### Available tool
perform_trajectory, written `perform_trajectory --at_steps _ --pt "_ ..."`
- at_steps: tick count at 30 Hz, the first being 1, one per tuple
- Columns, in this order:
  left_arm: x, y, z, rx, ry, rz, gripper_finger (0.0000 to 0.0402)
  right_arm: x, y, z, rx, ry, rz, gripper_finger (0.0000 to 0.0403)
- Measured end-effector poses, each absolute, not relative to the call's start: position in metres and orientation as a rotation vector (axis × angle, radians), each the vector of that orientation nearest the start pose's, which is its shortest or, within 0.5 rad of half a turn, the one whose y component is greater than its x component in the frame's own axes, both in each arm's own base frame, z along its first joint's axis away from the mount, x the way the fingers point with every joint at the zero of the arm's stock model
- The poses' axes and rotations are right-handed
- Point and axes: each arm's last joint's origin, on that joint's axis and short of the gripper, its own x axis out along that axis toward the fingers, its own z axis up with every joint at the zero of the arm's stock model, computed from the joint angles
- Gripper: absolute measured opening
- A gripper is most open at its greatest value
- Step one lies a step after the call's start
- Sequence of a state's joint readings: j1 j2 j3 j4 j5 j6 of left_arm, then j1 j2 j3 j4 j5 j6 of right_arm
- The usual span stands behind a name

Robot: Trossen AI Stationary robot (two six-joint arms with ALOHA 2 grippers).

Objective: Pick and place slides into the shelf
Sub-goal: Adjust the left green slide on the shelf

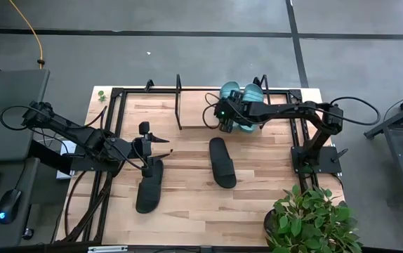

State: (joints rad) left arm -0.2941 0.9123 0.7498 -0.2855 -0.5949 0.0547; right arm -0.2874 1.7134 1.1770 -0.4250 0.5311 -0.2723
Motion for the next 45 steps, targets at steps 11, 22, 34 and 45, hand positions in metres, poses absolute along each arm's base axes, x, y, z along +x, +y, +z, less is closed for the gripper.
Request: perform_trajectory --at_steps 11,22,34,45 --pt "0.189 -0.040 0.292 0.237 0.413 0.287 0.0198 0.347 -0.139 0.231 -0.395 0.798 -0.343 0.0254" --pt "0.189 -0.040 0.292 0.239 0.413 0.286 0.0198 0.326 -0.173 0.224 -0.319 0.862 -0.297 0.0254" --pt "0.189 -0.040 0.293 0.248 0.408 0.284 0.0198 0.327 -0.182 0.199 -0.286 0.965 -0.336 0.0254" --pt "0.189 -0.040 0.293 0.248 0.408 0.284 0.0198 0.320 -0.178 0.201 -0.273 1.108 -0.453 0.0254"
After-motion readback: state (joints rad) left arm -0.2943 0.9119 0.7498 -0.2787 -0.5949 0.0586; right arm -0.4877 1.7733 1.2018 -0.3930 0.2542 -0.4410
